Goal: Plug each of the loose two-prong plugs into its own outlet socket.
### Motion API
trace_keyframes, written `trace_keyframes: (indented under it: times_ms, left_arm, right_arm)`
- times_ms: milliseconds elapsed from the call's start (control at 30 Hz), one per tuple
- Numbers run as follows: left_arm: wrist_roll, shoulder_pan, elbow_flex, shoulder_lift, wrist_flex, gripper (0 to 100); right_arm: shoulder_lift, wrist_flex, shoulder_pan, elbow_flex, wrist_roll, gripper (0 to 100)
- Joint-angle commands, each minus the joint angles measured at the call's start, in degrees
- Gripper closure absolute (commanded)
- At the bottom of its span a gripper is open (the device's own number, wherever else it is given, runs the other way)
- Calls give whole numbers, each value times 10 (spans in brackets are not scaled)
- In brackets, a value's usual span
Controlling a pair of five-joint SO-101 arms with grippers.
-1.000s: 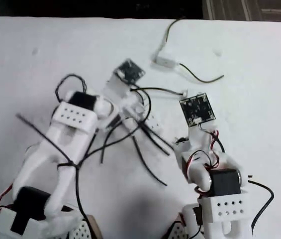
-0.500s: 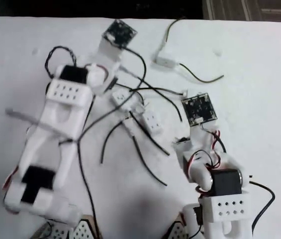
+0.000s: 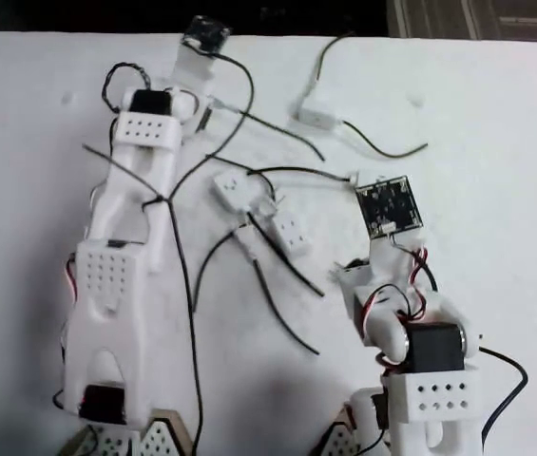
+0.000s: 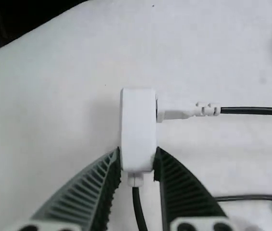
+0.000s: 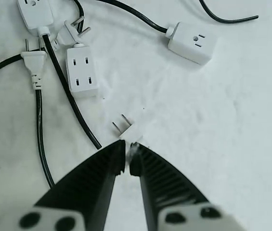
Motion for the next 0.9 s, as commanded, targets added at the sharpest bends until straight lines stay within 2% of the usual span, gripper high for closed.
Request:
trace_keyframes:
  times_ms: [0, 67, 200, 533, 733, 867]
  left_arm:
    - [49, -10, -189, 67, 62, 764]
    - [73, -12, -258, 89, 127, 701]
    - [69, -12, -390, 108, 248, 693]
    - [73, 22, -387, 56, 404, 695]
    - [112, 39, -381, 49, 409, 799]
    - [165, 44, -336, 43, 410, 780]
  right_arm:
    - [-7, -11, 4, -7, -5, 979]
    - [-7, -11, 4, -4, -5, 979]
    - [-7, -11, 3, 2, -5, 975]
    - [-7, -11, 3, 2, -5, 975]
    - [-7, -10, 3, 2, -5, 975]
    - [-7, -8, 3, 3, -5, 975]
